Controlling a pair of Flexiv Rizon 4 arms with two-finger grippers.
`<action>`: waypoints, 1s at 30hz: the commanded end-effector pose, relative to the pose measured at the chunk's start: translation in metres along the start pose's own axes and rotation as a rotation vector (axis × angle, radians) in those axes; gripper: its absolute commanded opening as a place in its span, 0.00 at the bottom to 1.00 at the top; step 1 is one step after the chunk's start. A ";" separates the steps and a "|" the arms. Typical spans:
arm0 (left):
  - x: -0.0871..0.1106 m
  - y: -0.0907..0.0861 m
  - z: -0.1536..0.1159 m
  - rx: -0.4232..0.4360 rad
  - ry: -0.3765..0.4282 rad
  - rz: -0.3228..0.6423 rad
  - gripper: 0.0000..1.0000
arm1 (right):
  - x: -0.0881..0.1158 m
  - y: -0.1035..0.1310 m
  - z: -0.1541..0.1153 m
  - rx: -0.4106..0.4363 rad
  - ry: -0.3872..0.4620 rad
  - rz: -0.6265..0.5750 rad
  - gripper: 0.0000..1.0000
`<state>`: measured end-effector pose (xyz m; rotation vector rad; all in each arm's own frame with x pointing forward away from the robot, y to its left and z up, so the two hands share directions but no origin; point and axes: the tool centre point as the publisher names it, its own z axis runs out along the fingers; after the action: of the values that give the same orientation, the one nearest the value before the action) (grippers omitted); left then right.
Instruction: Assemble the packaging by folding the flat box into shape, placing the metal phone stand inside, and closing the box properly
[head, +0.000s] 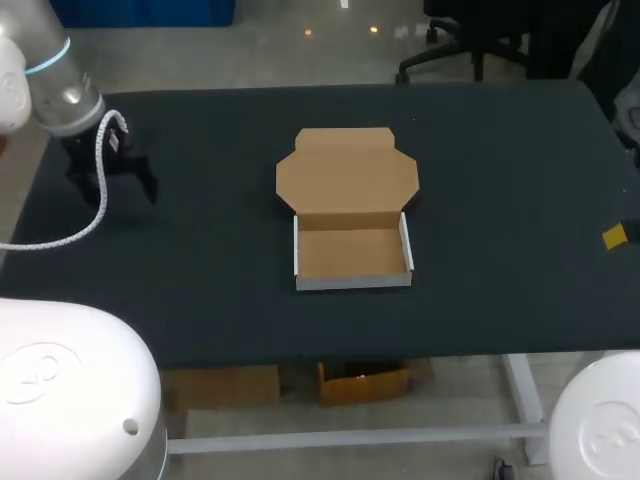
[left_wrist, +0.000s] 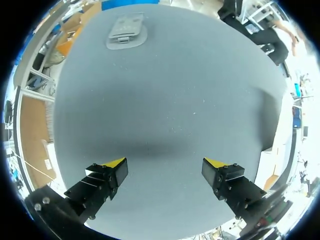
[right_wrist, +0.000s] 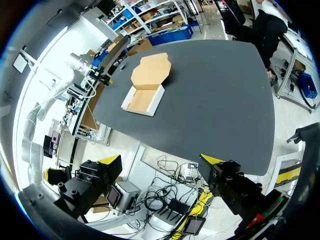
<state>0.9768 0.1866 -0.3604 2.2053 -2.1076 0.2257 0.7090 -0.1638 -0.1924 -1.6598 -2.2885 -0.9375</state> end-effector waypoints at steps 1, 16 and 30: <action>-0.002 -0.015 0.003 -0.040 -0.014 0.004 1.00 | 0.002 -0.002 -0.001 -0.002 -0.002 0.000 1.00; -0.009 -0.051 0.008 -0.020 -0.023 0.041 1.00 | 0.002 -0.002 -0.001 -0.002 -0.002 0.000 1.00; -0.025 -0.071 0.009 0.008 -0.039 0.057 1.00 | 0.002 -0.002 -0.001 -0.002 -0.002 0.000 1.00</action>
<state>1.0429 0.2122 -0.3687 2.1775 -2.1977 0.2056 0.7084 -0.1640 -0.1922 -1.6603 -2.2888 -0.9381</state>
